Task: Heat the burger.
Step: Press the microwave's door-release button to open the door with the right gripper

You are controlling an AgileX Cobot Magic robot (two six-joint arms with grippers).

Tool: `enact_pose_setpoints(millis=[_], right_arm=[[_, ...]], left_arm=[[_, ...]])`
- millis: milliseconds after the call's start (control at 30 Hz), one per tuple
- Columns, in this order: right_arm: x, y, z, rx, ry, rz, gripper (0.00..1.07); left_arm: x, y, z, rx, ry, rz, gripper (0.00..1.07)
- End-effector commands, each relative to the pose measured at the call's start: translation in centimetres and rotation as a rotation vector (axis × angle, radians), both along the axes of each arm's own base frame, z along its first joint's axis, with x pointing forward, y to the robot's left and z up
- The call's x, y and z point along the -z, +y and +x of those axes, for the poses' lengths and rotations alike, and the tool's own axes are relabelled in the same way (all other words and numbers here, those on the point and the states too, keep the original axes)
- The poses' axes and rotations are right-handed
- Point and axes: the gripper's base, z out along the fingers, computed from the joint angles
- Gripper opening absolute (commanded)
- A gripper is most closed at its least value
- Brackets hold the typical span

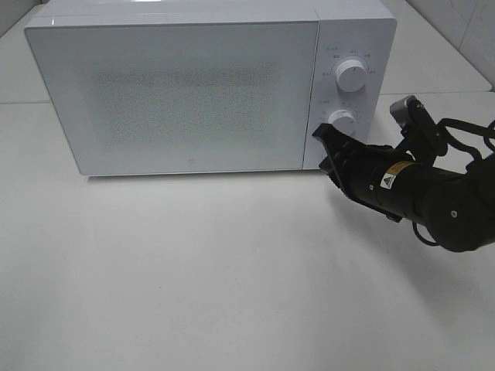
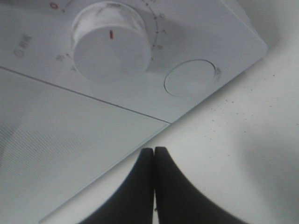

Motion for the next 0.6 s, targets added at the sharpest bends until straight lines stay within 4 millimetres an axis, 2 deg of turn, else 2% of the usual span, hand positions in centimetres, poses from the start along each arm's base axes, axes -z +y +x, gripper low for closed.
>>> enact_pose_setpoints(millis=[33, 333, 600], right_arm=[[-0.8, 0.4, 1.1, 0.044, -0.018, 0.083, 0.0], [-0.5, -0.4, 1.6, 0.269, 0.112, 0.282, 0.0], [-0.6, -0.9, 2.1, 0.363, 0.125, 0.332, 0.0]], left_arm=[[0.0, 0.0, -0.2, -0.003, -0.024, -0.01, 0.0], [0.0, 0.0, -0.2, -0.003, -0.024, -0.01, 0.0], [0.0, 0.0, -0.2, -0.003, -0.024, -0.01, 0.0]])
